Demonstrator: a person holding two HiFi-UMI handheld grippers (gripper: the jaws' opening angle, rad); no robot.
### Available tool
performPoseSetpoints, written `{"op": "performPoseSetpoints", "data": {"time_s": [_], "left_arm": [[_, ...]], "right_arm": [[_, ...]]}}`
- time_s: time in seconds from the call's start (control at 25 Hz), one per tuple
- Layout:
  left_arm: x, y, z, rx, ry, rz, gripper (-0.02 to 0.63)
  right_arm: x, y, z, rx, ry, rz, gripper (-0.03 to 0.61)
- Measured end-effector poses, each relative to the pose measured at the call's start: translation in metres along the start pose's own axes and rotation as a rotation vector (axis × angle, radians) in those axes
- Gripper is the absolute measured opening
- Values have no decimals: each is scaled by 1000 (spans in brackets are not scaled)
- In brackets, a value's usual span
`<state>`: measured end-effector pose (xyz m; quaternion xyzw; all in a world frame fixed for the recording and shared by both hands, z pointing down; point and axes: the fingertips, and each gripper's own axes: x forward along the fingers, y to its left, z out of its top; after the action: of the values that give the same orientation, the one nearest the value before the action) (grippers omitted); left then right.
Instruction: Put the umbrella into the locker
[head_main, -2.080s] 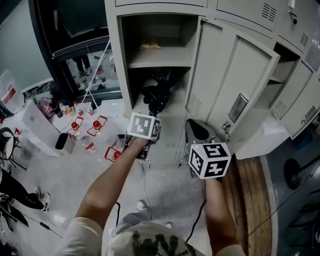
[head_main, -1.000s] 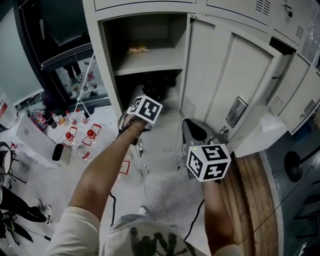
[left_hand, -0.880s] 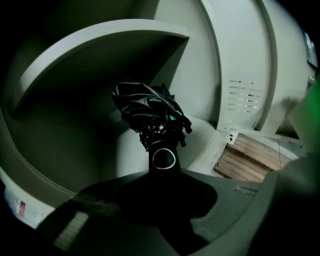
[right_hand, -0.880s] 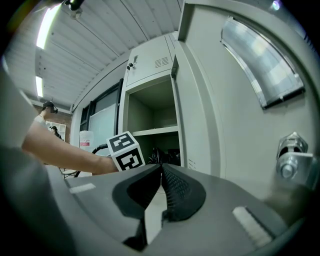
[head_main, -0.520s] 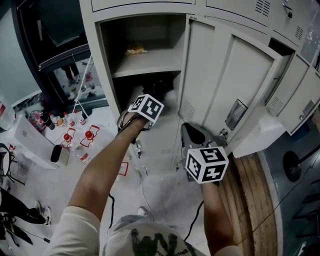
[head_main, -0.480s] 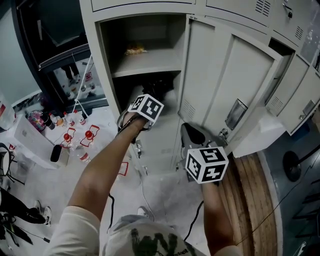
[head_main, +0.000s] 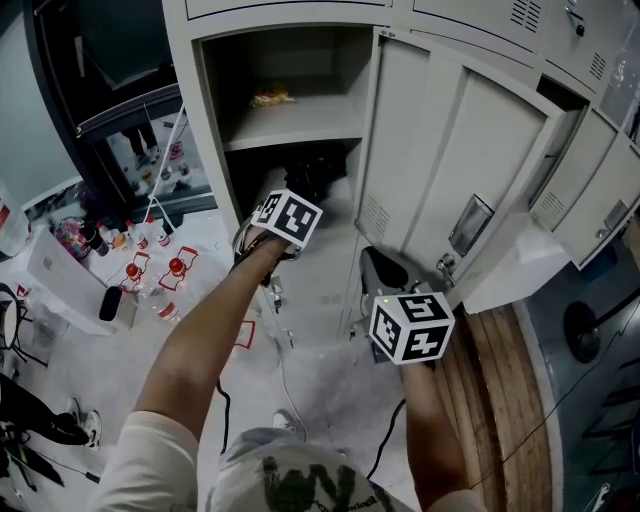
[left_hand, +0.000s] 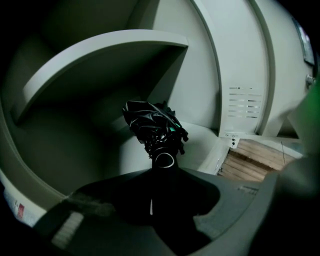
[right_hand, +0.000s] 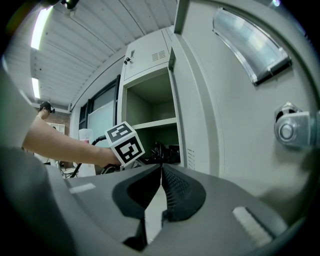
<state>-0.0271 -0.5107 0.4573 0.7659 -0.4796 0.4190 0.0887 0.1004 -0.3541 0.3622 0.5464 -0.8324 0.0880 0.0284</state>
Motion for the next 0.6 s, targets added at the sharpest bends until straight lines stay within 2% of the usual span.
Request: {"op": "performPoseSetpoints", "data": {"time_s": [0.32,0.44,0.6], "left_arm": [[-10,-4,5,-36,-103,-24,176],[-17,-5,6,-58,-146,-39,210],[-36,11,9,-48,-227,16,233]], "right_arm": [[-1,3,-1,6,3,13,-2],[-1,5,-1,9,5,20,-2],[0,10,-2,12,13,34,-2]]}}
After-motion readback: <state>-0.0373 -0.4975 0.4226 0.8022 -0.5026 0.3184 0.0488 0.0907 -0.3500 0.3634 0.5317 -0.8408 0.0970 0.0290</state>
